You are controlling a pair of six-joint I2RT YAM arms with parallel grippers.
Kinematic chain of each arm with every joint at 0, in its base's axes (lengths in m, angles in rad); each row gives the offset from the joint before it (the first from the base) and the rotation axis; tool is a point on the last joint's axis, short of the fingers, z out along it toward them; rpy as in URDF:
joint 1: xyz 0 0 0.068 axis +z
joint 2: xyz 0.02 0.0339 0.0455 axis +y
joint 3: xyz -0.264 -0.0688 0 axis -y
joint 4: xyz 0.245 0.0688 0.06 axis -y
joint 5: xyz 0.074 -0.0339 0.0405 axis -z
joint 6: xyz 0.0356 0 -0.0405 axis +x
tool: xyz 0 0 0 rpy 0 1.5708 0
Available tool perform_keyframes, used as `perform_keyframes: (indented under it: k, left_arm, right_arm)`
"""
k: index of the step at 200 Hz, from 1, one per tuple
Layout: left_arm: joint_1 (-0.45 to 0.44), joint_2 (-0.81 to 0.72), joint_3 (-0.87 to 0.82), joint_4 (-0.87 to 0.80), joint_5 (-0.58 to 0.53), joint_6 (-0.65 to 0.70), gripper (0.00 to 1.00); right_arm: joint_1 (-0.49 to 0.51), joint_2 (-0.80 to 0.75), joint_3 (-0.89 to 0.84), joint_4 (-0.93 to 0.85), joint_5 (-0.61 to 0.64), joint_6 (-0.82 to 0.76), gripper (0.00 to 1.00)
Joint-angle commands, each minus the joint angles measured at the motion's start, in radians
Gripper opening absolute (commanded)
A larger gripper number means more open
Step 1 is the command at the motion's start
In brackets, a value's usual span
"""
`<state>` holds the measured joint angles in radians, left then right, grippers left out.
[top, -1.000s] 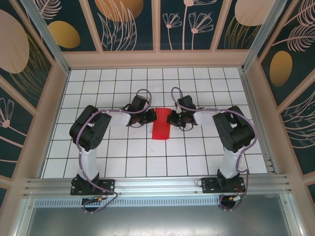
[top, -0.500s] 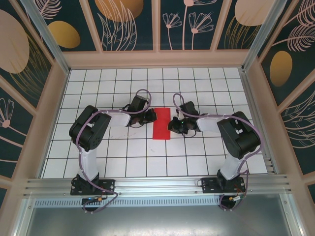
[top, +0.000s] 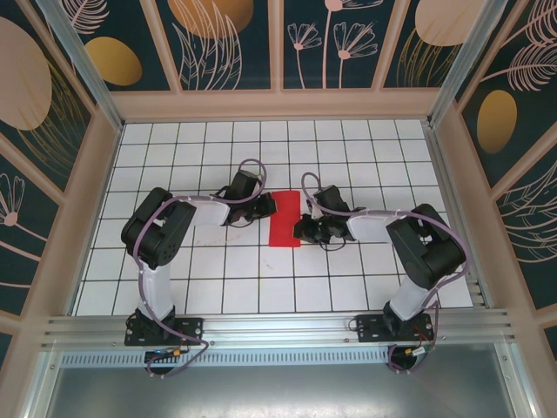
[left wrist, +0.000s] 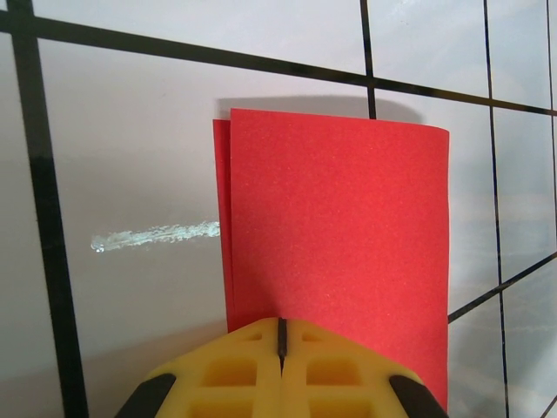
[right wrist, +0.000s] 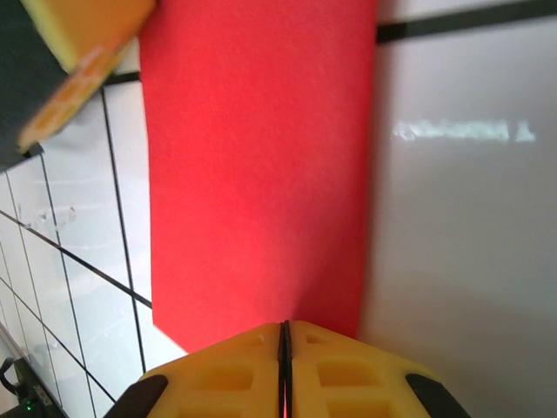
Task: Fold a paper plane with a square sheet of paper (pick it up from the middle)
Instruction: Fold the square sheet of paper in half at the center of the table, then first fold in half a square sheet of paper at the center of the table.
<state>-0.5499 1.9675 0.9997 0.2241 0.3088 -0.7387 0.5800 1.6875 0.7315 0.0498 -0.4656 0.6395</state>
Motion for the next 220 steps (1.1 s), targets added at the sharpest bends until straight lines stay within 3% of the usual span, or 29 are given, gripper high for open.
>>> perform_keyframes:
  k: [1, 70, 170, 220]
  left_arm:
    - [0.014, 0.032, -0.05, -0.139, -0.089, -0.009, 0.0]
    - [0.014, 0.012, -0.033, -0.142, -0.075, -0.007, 0.0]
    - [0.014, -0.097, -0.021, -0.17, -0.102, -0.003, 0.01]
    - [0.014, -0.218, -0.071, -0.144, -0.117, -0.014, 0.14]
  right_arm:
    - [0.008, -0.006, -0.044, 0.002, 0.007, 0.027, 0.13]
    - [0.008, -0.104, -0.038, -0.016, 0.024, 0.024, 0.12]
    - [0.057, 0.009, -0.001, -0.06, -0.021, -0.024, 0.12]
    - [0.045, -0.022, 0.037, -0.02, 0.019, -0.019, 0.13]
